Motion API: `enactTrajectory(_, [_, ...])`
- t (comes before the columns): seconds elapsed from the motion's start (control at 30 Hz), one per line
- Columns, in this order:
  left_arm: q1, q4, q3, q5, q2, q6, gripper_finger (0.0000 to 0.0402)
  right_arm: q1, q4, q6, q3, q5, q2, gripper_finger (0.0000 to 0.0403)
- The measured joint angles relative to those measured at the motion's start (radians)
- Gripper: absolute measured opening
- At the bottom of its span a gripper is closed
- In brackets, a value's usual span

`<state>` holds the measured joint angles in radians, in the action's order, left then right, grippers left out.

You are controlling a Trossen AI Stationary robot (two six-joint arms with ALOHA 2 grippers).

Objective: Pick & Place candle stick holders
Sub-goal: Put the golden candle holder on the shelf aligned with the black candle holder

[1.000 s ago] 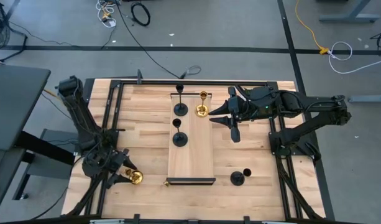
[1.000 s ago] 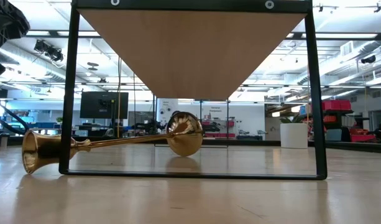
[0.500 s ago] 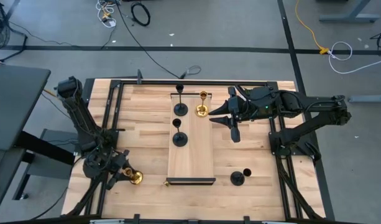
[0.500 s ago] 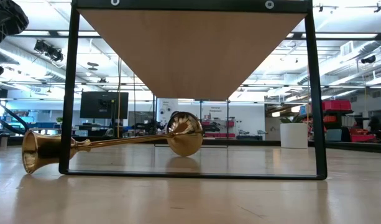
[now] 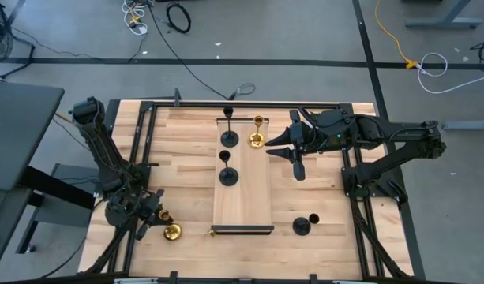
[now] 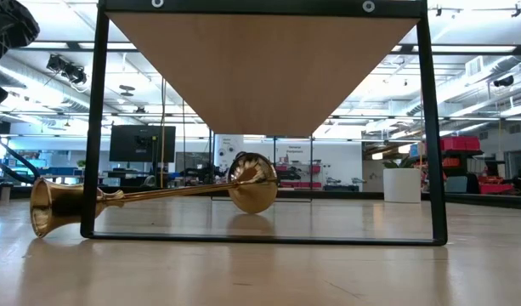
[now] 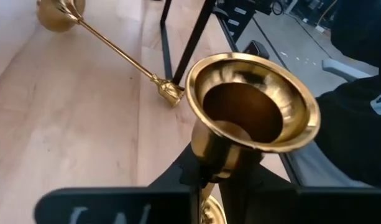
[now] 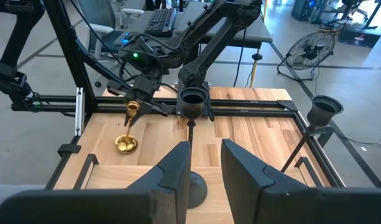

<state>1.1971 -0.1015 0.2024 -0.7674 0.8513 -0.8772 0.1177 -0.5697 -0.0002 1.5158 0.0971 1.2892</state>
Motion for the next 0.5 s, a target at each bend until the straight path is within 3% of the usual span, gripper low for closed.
enactTrajectory(0.27, [-0.061, -0.002, 0.007, -0.043, 0.000, 0.021, 0.0028, 0.000, 0.000, 0.011, 0.000, 0.000, 0.000, 0.0091])
enactTrajectory(0.5, [-0.098, -0.003, 0.146, -0.029, -0.001, 0.194, 0.0028, 0.000, -0.001, 0.015, 0.000, -0.008, 0.000, 0.0091])
